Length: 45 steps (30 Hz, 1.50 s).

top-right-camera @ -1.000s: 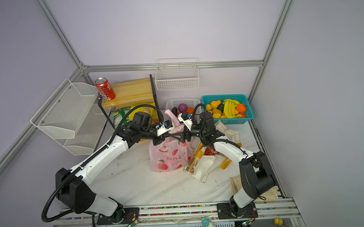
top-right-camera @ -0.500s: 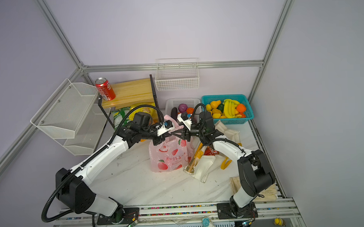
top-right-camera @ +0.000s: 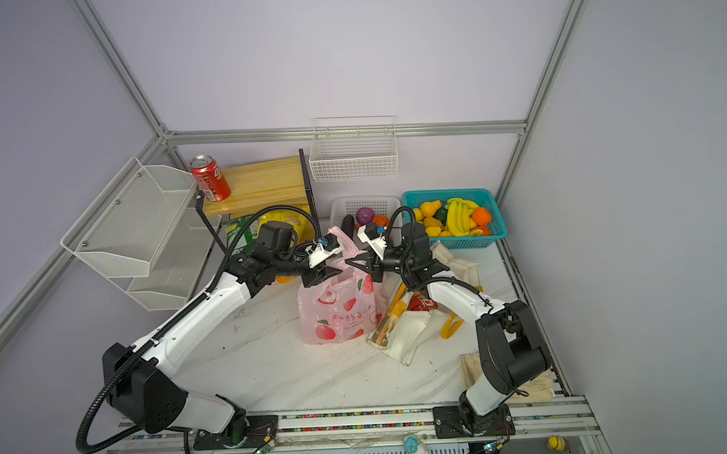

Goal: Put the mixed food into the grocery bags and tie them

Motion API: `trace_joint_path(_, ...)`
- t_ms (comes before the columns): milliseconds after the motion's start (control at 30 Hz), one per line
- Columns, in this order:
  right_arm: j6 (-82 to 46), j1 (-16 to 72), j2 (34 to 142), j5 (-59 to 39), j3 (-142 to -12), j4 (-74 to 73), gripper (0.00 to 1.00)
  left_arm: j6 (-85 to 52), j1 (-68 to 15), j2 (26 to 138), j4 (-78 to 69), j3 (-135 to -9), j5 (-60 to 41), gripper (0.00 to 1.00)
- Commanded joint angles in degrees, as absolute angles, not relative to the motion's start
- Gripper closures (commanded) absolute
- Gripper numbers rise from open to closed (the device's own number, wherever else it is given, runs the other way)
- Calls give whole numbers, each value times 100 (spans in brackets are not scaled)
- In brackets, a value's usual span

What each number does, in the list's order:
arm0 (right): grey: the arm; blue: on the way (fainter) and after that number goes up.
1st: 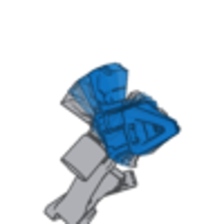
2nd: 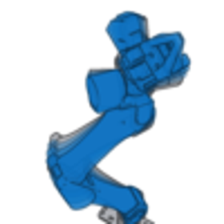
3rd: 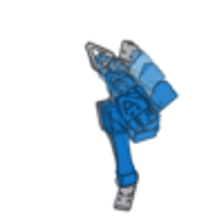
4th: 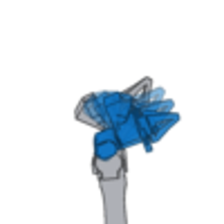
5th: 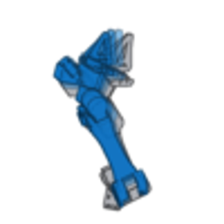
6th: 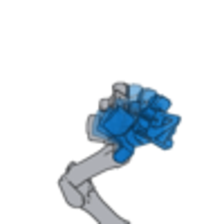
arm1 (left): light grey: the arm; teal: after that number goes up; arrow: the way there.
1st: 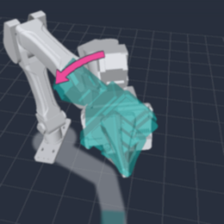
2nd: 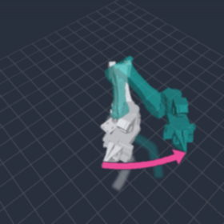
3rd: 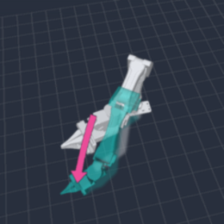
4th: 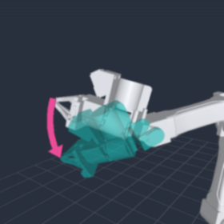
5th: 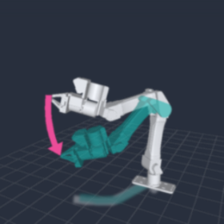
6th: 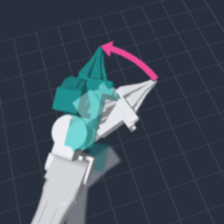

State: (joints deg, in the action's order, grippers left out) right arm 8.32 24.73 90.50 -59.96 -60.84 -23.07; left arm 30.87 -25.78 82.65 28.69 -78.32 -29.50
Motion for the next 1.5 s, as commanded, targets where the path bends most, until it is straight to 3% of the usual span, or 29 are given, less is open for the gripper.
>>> trace_joint_path(0,820,2448,8817,-6038,-5930,-2494,98,2126,-2338,7833,1795,-7850,-3816,31)
trace_joint_path(267,752,2452,8743,-6029,-5785,-2591,99,42,-2307,8689,661,-8524,-4874,24)
trace_joint_path(500,729,2452,8728,-5972,-5691,-2630,99,-842,-2360,8947,-344,-8570,-5139,27)
trace_joint_path(633,765,2452,8741,-5939,-5677,-2584,99,-1005,-2355,8965,-581,-8503,-5151,38)
trace_joint_path(867,689,2452,8649,-5591,-5677,-2548,94,-415,-2316,8780,19,-8237,-4829,91)
trace_joint_path(933,608,2452,8644,-5431,-5669,-2549,91,-321,-2270,8636,28,-8024,-4644,100)
trace_joint_path(1467,-893,2459,8887,-5170,-5677,-3392,88,-85,-2294,7900,-669,-6444,-4300,100)
